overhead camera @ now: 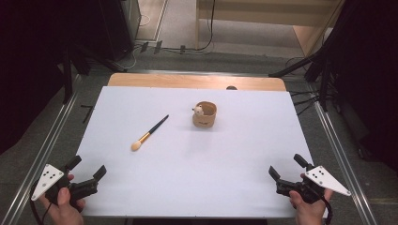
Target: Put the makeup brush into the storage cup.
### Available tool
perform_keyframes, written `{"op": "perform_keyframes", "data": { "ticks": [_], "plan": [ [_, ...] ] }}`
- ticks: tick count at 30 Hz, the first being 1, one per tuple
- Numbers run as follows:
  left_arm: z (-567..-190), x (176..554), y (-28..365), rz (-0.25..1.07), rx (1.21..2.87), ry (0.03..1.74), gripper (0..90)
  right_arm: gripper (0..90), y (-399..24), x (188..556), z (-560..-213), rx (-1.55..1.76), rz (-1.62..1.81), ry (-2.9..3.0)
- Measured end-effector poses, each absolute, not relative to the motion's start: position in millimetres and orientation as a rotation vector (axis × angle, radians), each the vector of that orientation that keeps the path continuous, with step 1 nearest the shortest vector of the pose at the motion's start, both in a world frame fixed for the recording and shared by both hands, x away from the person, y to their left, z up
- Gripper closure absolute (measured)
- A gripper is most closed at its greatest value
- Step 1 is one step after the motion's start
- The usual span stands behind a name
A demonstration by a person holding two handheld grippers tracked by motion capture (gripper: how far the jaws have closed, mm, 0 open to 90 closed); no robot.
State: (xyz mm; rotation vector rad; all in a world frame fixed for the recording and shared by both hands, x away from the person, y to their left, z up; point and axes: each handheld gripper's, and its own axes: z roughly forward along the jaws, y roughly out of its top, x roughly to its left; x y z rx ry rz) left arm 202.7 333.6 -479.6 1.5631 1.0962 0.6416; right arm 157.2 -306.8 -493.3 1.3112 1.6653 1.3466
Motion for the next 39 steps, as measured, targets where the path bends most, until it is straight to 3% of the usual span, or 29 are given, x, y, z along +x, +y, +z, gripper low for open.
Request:
{"op": "perform_keyframes", "data": {
  "ticks": [25,39],
  "plan": [
    [-450,255,306,0.485,1.624,1.062,0.0,6.3,-317,153,-488,1.336,1.366,1.649],
    [-436,294,277,0.432,1.746,1.036,0.0,7.9,-313,152,-490,1.321,1.345,1.684]
  ]
}}
